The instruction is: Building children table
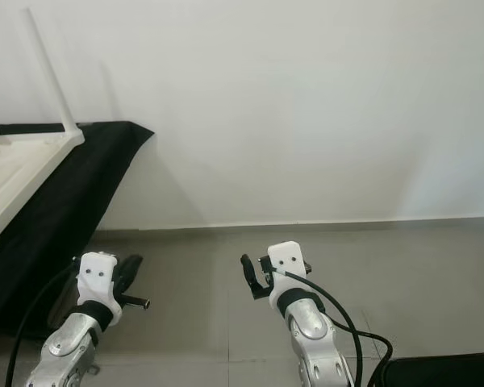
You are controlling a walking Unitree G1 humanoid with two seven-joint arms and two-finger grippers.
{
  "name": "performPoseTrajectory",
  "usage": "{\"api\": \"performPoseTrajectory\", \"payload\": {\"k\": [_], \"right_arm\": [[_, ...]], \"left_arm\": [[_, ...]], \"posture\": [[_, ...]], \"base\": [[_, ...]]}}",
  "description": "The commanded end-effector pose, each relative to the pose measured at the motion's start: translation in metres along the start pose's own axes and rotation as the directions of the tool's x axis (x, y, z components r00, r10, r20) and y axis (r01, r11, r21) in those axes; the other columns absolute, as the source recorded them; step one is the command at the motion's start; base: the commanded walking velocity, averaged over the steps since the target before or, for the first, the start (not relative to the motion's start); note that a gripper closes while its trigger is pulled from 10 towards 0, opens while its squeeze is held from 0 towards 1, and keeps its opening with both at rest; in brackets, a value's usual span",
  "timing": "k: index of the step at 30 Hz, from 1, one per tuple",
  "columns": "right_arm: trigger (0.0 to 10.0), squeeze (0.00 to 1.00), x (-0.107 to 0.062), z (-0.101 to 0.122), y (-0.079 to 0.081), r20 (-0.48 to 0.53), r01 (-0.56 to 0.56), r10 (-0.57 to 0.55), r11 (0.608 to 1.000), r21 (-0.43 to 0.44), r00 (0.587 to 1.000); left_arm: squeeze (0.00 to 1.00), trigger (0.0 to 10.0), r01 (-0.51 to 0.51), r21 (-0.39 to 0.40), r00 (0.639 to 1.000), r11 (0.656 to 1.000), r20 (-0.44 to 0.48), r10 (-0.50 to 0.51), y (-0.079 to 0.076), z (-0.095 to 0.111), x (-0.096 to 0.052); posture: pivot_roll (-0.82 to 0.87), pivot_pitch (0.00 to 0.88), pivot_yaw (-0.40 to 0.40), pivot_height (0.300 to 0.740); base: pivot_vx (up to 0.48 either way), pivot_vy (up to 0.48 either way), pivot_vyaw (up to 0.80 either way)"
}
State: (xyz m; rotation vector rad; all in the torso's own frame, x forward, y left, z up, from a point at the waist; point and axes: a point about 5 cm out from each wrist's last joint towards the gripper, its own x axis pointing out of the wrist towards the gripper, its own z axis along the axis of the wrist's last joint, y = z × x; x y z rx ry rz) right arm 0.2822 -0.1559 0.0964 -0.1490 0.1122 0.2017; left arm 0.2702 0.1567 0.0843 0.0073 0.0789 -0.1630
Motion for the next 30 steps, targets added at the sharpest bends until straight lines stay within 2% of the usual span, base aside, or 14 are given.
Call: {"api": "performPoseTrajectory", "payload": {"k": [1,6,22,30], "right_arm": [[10.0,0.0,0.001,-0.002,-0.001,-0.015,0.001,-0.001,1.0,0.018,1.0],[10.0,0.0,0.006,0.0,0.001,-0.011,-0.028,0.028,0.999,-0.015,1.0],[10.0,0.0,0.012,0.001,-0.002,-0.009,-0.069,0.069,0.997,-0.016,0.998],[10.0,0.0,0.016,0.006,-0.001,0.011,-0.098,0.098,0.994,-0.047,0.995]], "left_arm": [[0.0,10.0,-0.001,-0.008,1.0,1.0,-0.008,0.001,0.002,-0.003,0.001],[0.0,10.0,-0.005,-0.013,1.0,1.0,-0.013,0.005,0.004,-0.004,0.0],[0.0,10.0,0.003,-0.039,1.0,0.999,0.001,-0.003,0.002,-0.001,0.0],[0.0,10.0,0.013,-0.041,1.0,0.999,0.012,-0.013,0.002,0.003,0.002]], "posture": [[-0.14,0.0,0.042,0.74],[-0.13,0.0,0.044,0.74],[-0.13,0.0,0.036,0.74],[-0.11,0.0,0.032,0.74]], "base": [[0.266,0.0,0.0],[0.273,0.0,0.0],[0.289,0.0,0.0],[0.293,0.0,0.0]]}}
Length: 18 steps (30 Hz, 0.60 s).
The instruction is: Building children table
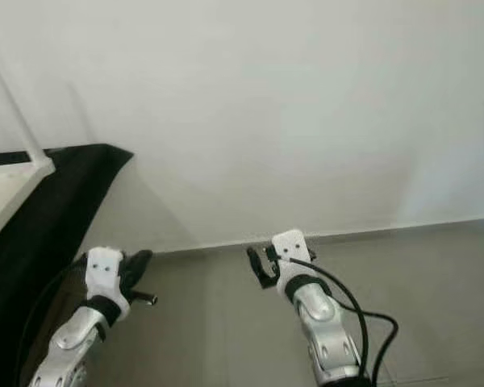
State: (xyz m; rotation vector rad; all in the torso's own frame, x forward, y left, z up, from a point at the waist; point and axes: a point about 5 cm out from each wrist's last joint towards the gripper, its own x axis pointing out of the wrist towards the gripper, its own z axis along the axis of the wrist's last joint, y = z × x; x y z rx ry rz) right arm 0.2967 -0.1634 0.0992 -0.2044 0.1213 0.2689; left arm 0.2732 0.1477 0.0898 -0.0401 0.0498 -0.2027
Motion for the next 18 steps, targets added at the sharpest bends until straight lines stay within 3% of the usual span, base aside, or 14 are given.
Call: {"api": "performPoseTrajectory", "payload": {"k": [1,16,18], "right_arm": [[10.0,0.0,0.004,0.0041,0.0089,0.026,-0.036,0.035,0.999,0.013,0.999],[10.0,0.0,0.0042,0.0087,0.0118,0.044,-0.056,0.054,0.997,0.061,0.998],[10.0,0.0,0.0043,0.0093,0.0133,0.045,-0.069,0.066,0.995,0.072,0.997]], "left_arm": [[0.0,10.0,-0.027,0.004,0.999,1.0,-0.019,0.027,0.0104,-0.0019,-0.0027],[0.0,10.0,-0.024,0.015,1.0,1.0,-0.011,0.024,0.0145,0.0044,-0.0049],[0.0,10.0,-0.028,0.016,1.0,0.999,-0.009,0.028,0.016,0.0059,-0.0055]], "posture": [[-0.11,0.0,0.032,0.74],[-0.09,0.0,0.039,0.74],[-0.09,0.002,0.043,0.74]], "base": [[0.292,0.0,0.0],[0.294,0.0,0.0],[0.292,0.0,0.8]]}}
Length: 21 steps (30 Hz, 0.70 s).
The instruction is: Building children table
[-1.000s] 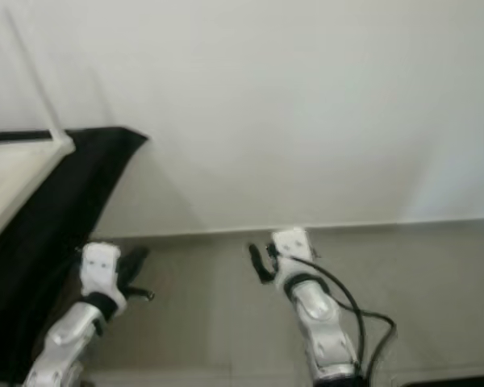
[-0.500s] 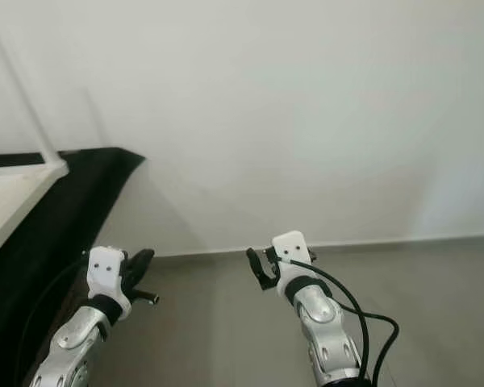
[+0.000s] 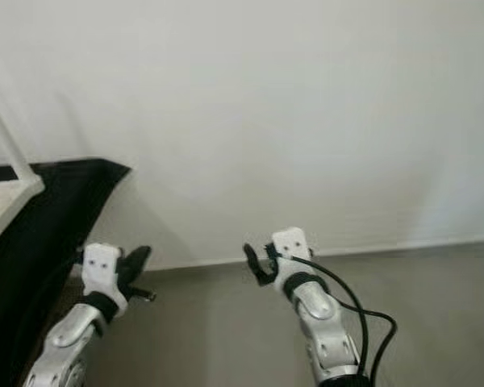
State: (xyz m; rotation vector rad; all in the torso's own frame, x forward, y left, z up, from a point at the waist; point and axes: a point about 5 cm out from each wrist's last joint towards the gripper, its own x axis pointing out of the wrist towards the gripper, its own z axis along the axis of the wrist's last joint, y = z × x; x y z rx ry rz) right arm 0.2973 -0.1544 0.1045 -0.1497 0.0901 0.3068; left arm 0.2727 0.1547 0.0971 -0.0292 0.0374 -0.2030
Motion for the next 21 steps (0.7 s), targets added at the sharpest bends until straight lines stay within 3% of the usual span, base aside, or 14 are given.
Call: {"api": "performPoseTrajectory", "payload": {"k": [1,17,21], "right_arm": [[10.0,0.0,0.0026,0.0018,0.006,0.001,-0.03,0.03,0.999,0.027,1.0],[10.0,0.0,0.0003,0.0017,0.0095,-0.007,-0.052,0.052,0.998,0.04,0.999],[10.0,0.0,-0.0005,0.0026,0.0096,-0.005,-0.058,0.058,0.998,0.04,0.998]], "left_arm": [[0.0,10.0,-0.028,0.004,0.999,1.0,-0.02,0.028,0.0095,-0.0017,-0.0033],[0.0,10.0,-0.036,0.014,0.999,0.999,-0.016,0.036,0.0123,0.0009,-0.0054],[0.0,10.0,-0.036,0.016,0.999,0.999,-0.016,0.036,0.0121,0.0016,-0.0062]], "posture": [[-0.09,0.002,0.043,0.74],[-0.1,0.018,0.003,0.74],[-0.1,0.022,-0.016,0.74]], "base": [[0.292,0.0,0.8],[0.296,0.0,0.79],[0.294,0.0,0.0]]}}
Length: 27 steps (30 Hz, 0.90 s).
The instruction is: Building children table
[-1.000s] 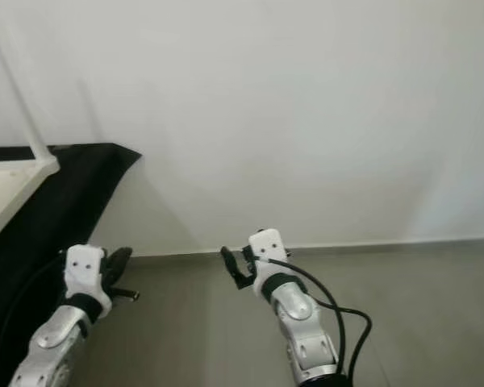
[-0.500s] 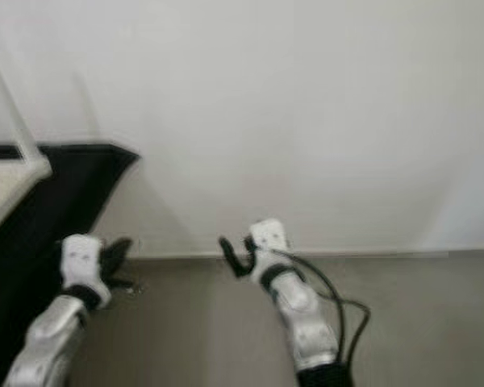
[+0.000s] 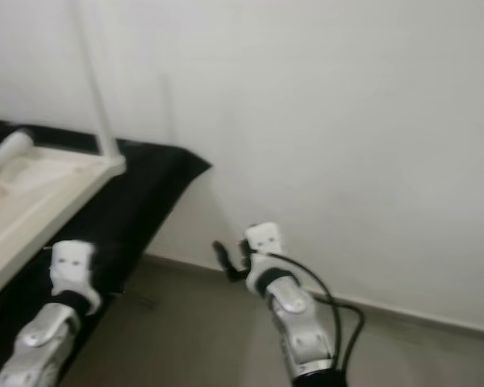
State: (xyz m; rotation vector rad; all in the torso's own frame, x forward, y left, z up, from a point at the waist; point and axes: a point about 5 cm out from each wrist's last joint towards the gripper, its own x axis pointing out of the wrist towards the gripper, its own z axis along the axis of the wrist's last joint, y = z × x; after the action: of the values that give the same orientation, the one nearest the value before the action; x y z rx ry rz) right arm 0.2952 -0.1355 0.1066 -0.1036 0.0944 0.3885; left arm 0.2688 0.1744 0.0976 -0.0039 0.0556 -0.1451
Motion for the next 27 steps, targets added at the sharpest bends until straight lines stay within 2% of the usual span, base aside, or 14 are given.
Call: {"api": "performPoseTrajectory", "payload": {"k": [1,20,23,27], "right_arm": [[10.0,0.0,-0.0047,-0.0018,-0.0082,-0.014,0.022,-0.023,1.0,-0.003,1.0],[10.0,0.0,-0.0053,-0.0007,-0.0097,-0.024,-0.002,0.002,1.0,0.002,1.0],[10.0,0.0,-0.0057,-0.0006,-0.0101,-0.026,-0.008,0.008,1.0,-0.002,1.0],[10.0,0.0,-0.0057,-0.0013,-0.0085,-0.038,-0.03,0.029,0.999,-0.026,0.999]], "left_arm": [[0.0,10.0,0.024,-0.005,1.0,1.0,0.004,-0.024,-0.0068,0.0011,0.0012],[0.0,10.0,0.035,-0.006,0.999,0.999,0.002,-0.035,-0.0101,0.0029,0.0016],[0.0,10.0,0.035,-0.005,0.999,0.999,0.002,-0.035,-0.0107,0.0032,0.0017],[0.0,10.0,0.019,-0.007,1.0,1.0,0.014,-0.019,-0.0106,0.0043,0.0012]], "posture": [[-0.1,0.024,-0.015,0.74],[-0.1,0.03,-0.015,0.74],[-0.1,0.032,-0.017,0.74],[-0.1,0.033,-0.02,0.74]], "base": [[0.289,0.0,0.0],[0.276,0.0,0.0],[0.0,0.0,0.0],[0.0,0.0,0.8]]}}
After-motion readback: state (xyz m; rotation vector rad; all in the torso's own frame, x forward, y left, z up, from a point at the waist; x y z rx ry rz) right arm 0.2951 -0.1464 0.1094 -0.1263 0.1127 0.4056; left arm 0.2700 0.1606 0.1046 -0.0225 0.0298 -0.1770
